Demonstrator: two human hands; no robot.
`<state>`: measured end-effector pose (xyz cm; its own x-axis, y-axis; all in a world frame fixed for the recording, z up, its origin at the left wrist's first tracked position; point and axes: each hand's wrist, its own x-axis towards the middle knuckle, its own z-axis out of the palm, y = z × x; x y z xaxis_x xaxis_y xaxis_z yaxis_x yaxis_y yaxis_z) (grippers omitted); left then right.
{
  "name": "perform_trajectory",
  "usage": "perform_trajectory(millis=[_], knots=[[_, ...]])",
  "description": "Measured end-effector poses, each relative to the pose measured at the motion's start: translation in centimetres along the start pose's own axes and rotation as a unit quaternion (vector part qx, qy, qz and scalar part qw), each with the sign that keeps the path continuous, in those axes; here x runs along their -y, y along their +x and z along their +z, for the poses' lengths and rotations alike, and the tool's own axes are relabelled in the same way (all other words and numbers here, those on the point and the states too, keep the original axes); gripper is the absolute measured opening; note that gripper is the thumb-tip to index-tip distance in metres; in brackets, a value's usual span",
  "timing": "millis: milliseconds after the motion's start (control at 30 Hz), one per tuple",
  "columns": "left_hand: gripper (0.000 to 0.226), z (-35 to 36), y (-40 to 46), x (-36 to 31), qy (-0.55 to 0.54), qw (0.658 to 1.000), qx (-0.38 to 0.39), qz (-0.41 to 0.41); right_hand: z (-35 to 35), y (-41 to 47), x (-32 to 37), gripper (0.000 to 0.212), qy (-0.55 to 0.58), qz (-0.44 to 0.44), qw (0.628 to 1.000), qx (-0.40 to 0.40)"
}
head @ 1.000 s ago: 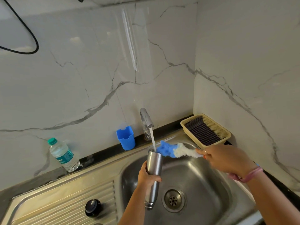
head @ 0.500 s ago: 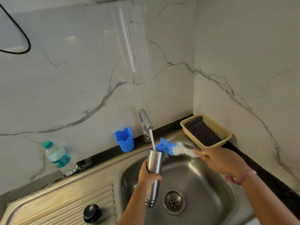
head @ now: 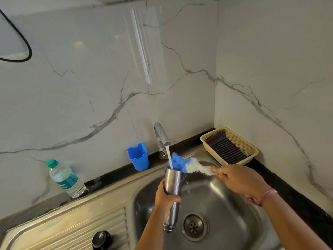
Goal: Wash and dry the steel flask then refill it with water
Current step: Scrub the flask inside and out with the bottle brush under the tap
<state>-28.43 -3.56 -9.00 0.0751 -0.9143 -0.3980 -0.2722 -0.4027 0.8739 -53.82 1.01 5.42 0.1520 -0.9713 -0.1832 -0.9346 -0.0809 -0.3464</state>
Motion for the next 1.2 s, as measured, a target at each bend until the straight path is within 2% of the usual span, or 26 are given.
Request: perform_trajectory(millis=[100, 200, 267, 467, 633, 800, 900, 1000, 1100, 1200], knots=[[0.106, -0.2, -0.2, -0.1, 0.002, 1.000, -0.006, -0.001, -0.9, -0.8, -0.5, 0.038, 0.018, -0.015, 1.000, 0.019], [0.108, -0.6, -0.2, 0.1, 0.011, 1.000, -0.012, -0.004, -1.2, -0.7, -2.1, 0.038, 0.028, 0.011, 0.999, 0.043], [0.108, -0.5, -0.3, 0.0, 0.014, 1.000, -0.008, -0.002, -0.8, 0.1, -2.0, 0.038, 0.026, 0.025, 0.998, 0.041], [0.106, -0.2, -0.3, -0.5, -0.017, 1.000, -0.008, -0.004, 0.6, 0.6, -0.5, 0.039, 0.104, -0.018, 0.994, 0.035], [0.100, -1.0, -0.2, -0.1, -0.011, 1.000, -0.015, 0.003, 0.3, 0.9, -2.8, 0.039, 0.102, 0.027, 0.993, 0.049], [0.095, 0.0, -0.5, -0.5, -0.035, 0.999, -0.008, 0.003, 1.8, 1.2, -0.6, 0.038, 0.110, -0.018, 0.994, 0.013], [0.098, -0.4, -0.4, -0.5, -0.050, 0.999, -0.013, 0.001, 1.5, 0.4, -1.9, 0.037, 0.153, -0.012, 0.988, 0.032], [0.102, -0.6, -0.3, -0.3, -0.017, 1.000, -0.004, -0.001, 1.1, 0.6, -2.8, 0.038, 0.122, 0.022, 0.992, 0.038], [0.099, -0.2, -0.6, -0.5, -0.013, 1.000, -0.004, -0.002, 1.2, 1.6, -1.3, 0.038, 0.083, 0.002, 0.996, 0.036], [0.096, -0.1, -0.7, -0.4, -0.031, 0.999, -0.013, -0.002, 0.7, 1.5, -1.1, 0.040, 0.090, -0.014, 0.995, 0.045]])
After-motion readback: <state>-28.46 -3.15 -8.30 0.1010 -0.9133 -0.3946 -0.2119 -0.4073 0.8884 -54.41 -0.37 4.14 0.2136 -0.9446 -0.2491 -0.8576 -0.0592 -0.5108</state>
